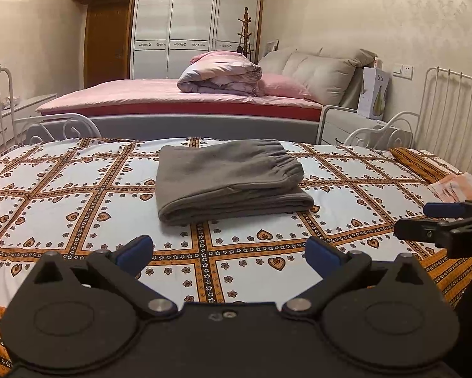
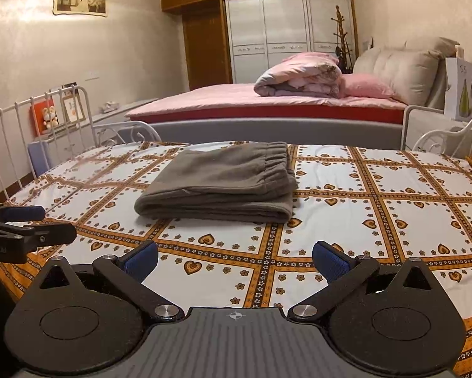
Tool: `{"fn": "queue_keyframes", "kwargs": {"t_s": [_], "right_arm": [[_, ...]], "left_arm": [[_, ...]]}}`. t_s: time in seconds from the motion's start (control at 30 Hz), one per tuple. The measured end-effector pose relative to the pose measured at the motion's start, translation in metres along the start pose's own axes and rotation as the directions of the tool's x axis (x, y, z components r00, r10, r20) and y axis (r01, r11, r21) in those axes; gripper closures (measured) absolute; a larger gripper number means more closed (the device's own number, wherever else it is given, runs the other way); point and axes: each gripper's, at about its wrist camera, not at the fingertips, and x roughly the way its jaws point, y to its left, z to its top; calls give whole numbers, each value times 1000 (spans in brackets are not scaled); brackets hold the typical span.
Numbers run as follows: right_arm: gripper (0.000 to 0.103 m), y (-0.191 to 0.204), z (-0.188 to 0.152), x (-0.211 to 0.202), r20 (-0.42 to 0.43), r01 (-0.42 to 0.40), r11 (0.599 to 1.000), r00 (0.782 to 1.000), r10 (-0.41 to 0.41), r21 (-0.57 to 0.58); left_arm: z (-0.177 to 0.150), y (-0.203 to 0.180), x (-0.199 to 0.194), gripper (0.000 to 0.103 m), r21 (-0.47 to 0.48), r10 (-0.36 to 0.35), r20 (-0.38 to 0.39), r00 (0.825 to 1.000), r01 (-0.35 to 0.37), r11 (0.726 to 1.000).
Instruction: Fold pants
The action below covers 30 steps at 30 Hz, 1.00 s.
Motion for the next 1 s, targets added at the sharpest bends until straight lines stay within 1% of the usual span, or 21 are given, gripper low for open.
{"fn": "queue_keyframes", "kwargs": {"t_s": [1.0], "right_arm": [[0,-4,0,0,-4,2,1000,1000,-2,-2]], "left_arm": [[1,0,-1,7,9,-9,13,1000,9,1000]]}}
